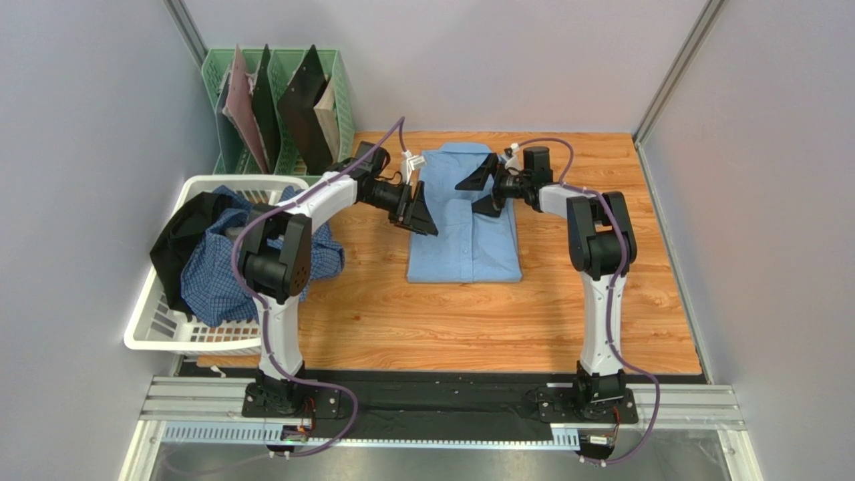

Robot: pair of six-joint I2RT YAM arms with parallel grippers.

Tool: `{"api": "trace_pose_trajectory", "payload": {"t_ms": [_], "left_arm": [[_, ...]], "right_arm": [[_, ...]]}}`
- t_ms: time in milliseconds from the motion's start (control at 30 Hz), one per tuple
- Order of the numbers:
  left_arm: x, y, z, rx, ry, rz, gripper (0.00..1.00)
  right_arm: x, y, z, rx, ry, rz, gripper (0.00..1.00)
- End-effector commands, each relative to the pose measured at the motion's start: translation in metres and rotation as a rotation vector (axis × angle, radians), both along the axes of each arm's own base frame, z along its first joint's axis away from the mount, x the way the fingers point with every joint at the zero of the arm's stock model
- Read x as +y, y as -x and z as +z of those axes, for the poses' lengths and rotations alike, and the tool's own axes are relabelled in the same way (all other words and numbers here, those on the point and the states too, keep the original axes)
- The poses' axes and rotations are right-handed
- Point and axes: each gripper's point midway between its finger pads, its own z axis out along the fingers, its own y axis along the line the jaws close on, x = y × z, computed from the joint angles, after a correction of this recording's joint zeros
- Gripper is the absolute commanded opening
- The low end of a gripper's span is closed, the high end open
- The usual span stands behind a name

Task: Fold and stack the long sleeve shirts
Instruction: Fold the shirt

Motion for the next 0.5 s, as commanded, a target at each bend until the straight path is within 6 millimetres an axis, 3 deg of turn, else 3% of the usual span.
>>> {"api": "trace_pose_trajectory", "payload": {"t_ms": [0,100,267,367,400,467], "left_arm": [[0.005,-0.006,0.003,-0.028,0.000,-0.007,0.79],[0.006,-0.004,0.000,-0.016,-0.007,-0.004,0.79],[0.008,0.000,0.000,-0.028,-0.005,0.006,0.75],[0.013,-0.018,-0.001,-0.044,-0.053,0.076,0.65],[0.017,-0.030,-0.001,-0.066,-0.071,0.112,0.58],[0.028,-0.050,-0.009,-0.104,-0.161,0.196,0.53]], "right_arm": [[-0.002,-0.019,0.006,-0.037,-0.022,-0.029,0.92],[-0.014,-0.017,0.008,-0.041,-0.005,-0.034,0.91],[-0.026,0.018,0.051,-0.157,0.079,0.078,0.84],[-0.036,0.037,0.058,-0.186,0.160,0.133,0.74],[-0.041,0.040,0.056,-0.193,0.191,0.133,0.71],[-0.057,0.045,0.044,-0.172,0.288,0.114,0.63]]}}
